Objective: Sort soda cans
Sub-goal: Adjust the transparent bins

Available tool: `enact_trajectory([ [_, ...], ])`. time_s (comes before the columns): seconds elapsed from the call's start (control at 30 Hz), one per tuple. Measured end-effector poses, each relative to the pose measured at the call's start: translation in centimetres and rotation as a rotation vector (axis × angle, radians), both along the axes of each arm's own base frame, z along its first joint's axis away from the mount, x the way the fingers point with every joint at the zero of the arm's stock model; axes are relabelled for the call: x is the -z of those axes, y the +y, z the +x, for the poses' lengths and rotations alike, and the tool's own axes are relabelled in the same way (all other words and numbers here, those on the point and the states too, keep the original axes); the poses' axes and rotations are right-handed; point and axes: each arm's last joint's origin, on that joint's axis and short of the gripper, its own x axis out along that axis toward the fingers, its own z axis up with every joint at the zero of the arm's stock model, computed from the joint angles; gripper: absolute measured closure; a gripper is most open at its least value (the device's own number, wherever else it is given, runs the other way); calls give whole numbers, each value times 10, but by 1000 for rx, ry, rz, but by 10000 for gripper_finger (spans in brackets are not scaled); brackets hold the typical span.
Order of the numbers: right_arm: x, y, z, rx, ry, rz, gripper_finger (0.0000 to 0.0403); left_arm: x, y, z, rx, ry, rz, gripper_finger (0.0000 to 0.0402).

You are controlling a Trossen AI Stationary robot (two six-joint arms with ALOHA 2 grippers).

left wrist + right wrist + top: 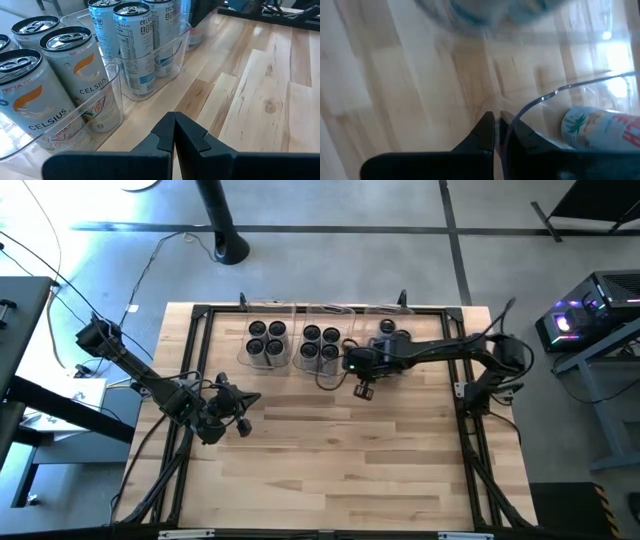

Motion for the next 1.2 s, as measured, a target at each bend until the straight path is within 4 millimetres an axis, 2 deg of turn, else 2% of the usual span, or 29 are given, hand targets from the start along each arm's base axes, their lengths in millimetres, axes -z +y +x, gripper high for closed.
enact_trajectory([
  [0.27,-7,5,39,-96,-18,0,397,0,0,0,1,0,0,401],
  [0.43,-6,10,50,-133,-3,-1,393,0,0,0,6,4,-5,402],
  [0.67,-8,11,50,-126,1,-40,366,0,0,0,6,4,-6,401],
  [0.93,-15,11,49,-115,-20,-46,267,0,0,0,8,5,-7,402],
  [1.03,-26,12,45,-98,-58,-41,246,0,0,0,8,5,-7,401],
  [1.2,-51,21,35,-95,-128,-66,241,0,0,0,8,6,-6,402],
])
